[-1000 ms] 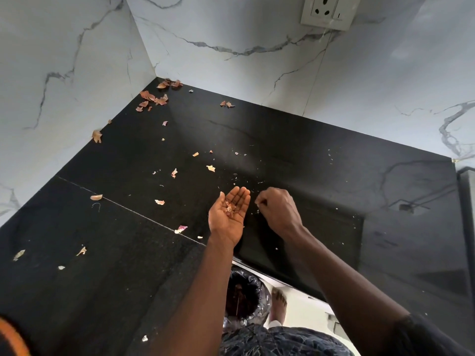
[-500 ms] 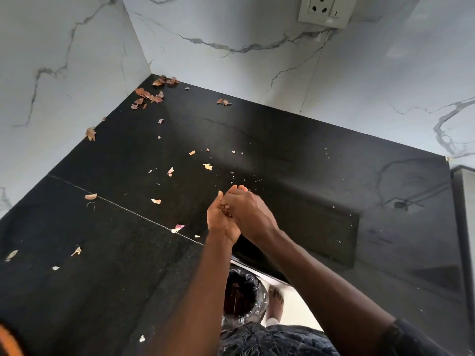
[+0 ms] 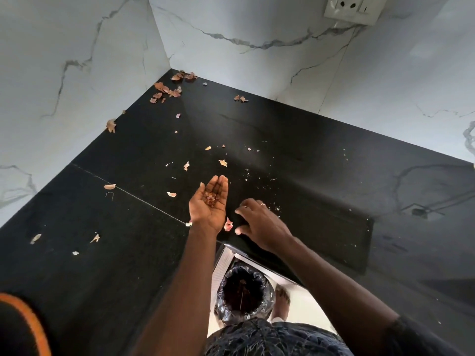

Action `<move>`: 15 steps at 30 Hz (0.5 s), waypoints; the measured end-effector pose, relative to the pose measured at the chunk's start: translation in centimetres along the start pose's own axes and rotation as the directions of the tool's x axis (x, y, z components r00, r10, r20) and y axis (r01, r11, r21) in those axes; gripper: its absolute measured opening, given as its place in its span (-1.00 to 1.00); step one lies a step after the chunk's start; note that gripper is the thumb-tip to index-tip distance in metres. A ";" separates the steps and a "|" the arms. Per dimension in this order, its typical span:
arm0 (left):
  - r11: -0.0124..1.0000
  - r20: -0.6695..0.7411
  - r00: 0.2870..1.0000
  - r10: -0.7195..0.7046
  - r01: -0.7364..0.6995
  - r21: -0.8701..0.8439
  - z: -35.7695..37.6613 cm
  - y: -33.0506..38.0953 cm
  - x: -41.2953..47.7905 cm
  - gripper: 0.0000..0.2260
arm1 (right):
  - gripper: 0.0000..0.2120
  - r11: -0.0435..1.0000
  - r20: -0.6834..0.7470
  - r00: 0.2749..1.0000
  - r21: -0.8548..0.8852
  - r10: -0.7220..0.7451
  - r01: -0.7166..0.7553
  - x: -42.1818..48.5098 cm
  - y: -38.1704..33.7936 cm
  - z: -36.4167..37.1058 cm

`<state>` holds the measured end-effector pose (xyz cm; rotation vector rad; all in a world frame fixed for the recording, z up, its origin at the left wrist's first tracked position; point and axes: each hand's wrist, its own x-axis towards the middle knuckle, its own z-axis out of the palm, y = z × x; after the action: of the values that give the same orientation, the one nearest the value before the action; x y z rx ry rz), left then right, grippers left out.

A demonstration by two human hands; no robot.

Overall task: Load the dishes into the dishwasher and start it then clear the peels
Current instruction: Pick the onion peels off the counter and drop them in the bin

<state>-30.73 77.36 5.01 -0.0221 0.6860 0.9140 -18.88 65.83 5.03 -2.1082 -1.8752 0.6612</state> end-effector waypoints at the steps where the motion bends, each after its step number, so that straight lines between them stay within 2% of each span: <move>1: 1.000 0.000 1.000 0.004 -0.004 0.000 -0.1 0.2 -0.1 -0.64 | -0.45 0.999 0.016 1.000 -0.036 -0.013 0.013 -0.1 -0.4 0.7; 3: 1.000 -0.008 1.000 0.007 -0.007 0.002 -0.2 0.4 -0.3 -0.64 | -0.48 0.996 0.013 1.000 -0.080 -0.022 0.023 -0.4 -0.8 1.9; 7: 1.000 -0.024 1.000 -0.003 0.003 -0.001 -0.7 0.3 -0.5 -0.63 | -0.82 0.997 -0.062 0.997 -0.072 -0.043 0.038 -0.4 -0.9 2.7; 10: 1.000 -0.019 1.000 -0.014 0.014 0.004 -1.0 0.2 -0.6 -0.63 | -0.88 0.997 -0.071 0.997 -0.073 -0.008 0.003 0.0 -0.8 2.4; 15: 0.998 -0.017 0.999 -0.041 0.041 0.037 -1.3 0.0 -0.7 -0.64 | -0.86 0.958 -0.061 0.965 0.152 0.254 -0.242 1.4 0.9 1.7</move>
<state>-31.66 76.46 4.40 -0.0107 0.7152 0.8623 -18.79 66.85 2.90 -2.2592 -1.4871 0.7285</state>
